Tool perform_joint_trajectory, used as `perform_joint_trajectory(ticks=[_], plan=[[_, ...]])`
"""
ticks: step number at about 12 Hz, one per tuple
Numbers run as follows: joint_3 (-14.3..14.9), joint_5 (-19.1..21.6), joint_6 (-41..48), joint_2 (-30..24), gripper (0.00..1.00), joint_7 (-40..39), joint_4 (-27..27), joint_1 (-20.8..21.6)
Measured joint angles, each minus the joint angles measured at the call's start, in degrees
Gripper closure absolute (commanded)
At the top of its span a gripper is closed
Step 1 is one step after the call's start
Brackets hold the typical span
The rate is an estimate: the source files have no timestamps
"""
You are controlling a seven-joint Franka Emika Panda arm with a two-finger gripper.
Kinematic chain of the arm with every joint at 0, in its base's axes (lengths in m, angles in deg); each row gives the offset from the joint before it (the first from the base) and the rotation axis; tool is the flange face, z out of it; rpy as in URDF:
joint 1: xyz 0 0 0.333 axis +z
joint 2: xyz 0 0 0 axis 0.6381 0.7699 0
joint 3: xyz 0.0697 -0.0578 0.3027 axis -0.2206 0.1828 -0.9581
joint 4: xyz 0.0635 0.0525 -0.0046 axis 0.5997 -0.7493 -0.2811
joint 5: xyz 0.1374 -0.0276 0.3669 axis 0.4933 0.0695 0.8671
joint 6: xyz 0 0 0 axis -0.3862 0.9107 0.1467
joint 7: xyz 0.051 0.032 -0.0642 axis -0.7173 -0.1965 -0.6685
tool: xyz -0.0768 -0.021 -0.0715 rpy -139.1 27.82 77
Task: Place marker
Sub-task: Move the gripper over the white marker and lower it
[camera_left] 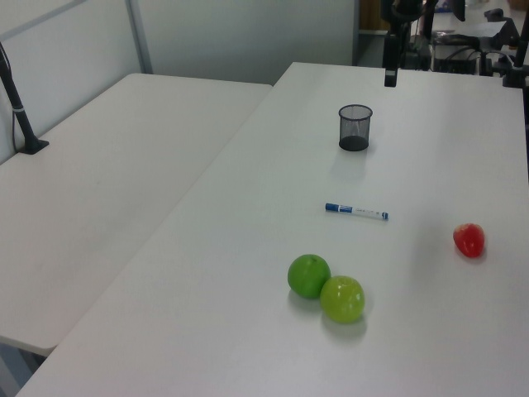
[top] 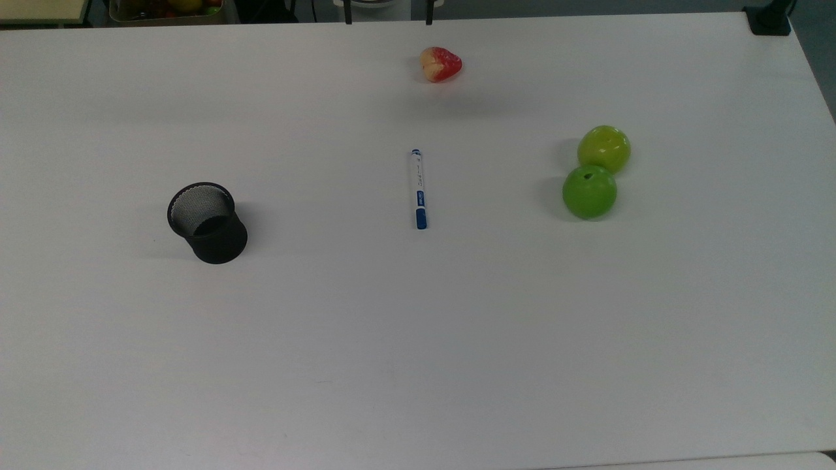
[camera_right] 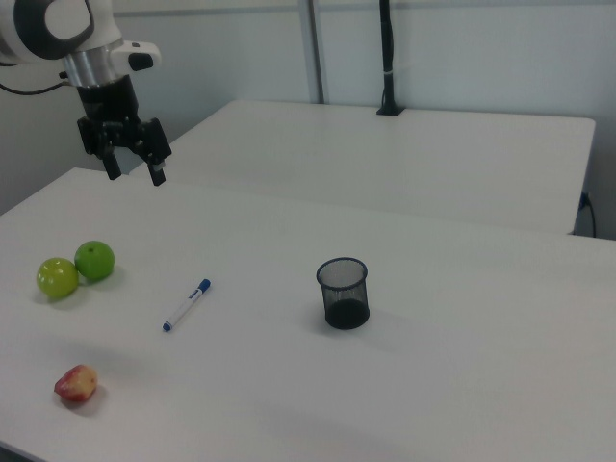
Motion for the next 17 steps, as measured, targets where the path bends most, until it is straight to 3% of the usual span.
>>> perform_joint_trajectory(ticks=[9, 17], plan=[[0.1, 0.0, -0.5, 0.5, 0.00, 0.0, -0.5, -0.7], [0.0, 0.0, -15.4, 7.9, 0.00, 0.0, -7.1, -0.3]])
